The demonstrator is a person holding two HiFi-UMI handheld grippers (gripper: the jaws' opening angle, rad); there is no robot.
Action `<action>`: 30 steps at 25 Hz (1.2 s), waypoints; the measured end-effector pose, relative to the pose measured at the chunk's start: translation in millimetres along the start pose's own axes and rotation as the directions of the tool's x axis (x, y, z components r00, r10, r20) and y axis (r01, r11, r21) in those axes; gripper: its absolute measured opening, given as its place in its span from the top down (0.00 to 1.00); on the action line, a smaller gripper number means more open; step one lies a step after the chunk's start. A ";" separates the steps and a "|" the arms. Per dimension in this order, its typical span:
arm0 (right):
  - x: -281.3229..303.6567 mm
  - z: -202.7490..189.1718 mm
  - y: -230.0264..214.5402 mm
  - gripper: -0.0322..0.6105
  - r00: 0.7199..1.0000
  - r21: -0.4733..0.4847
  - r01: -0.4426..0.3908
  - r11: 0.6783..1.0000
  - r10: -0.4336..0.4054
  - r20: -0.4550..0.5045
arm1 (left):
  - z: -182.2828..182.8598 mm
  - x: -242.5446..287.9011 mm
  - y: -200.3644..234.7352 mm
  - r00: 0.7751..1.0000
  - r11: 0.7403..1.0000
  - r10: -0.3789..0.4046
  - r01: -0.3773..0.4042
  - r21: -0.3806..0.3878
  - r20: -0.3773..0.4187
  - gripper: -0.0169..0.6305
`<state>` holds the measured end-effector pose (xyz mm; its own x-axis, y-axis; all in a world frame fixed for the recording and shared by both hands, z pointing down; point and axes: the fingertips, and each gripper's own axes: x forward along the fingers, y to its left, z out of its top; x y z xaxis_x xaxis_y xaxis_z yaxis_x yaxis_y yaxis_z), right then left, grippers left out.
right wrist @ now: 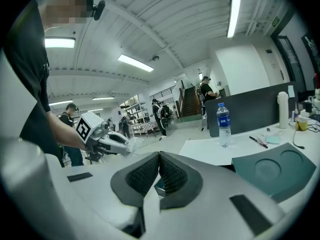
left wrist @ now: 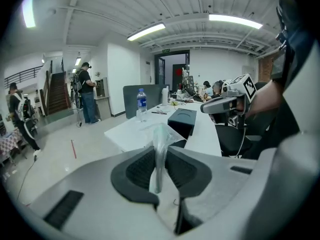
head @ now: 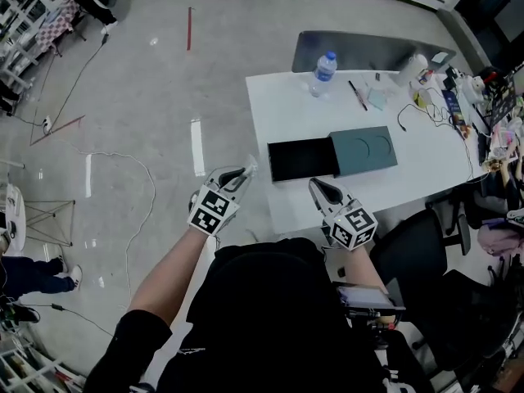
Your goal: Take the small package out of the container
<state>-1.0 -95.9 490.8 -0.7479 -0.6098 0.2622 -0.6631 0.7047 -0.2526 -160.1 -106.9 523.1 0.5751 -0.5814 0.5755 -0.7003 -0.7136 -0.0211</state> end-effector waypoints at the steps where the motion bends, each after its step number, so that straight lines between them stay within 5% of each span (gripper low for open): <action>1: -0.1 -1.2 2.6 0.91 1.000 -0.001 -0.002 1.000 0.002 -0.001 | -4.5 -4.7 0.6 1.000 1.000 0.007 -0.007 -0.006 0.001 0.87; 15: 7.1 -13.0 40.9 0.91 1.000 -0.005 -0.030 1.000 0.030 -0.007 | -64.9 -65.9 12.9 0.992 0.977 0.124 -0.116 -0.177 0.034 0.87; 30: 23.5 -21.4 72.6 0.91 0.999 -0.018 -0.027 0.999 0.027 -0.018 | -80.4 -97.0 25.7 0.986 0.964 0.142 -0.117 -0.239 0.091 0.87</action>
<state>-66.1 -51.3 498.5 -0.7650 -0.5839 0.2717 -0.6416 0.7276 -0.2427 -267.9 -37.4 532.5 0.5058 -0.7102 0.4896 -0.8434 -0.5263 0.1080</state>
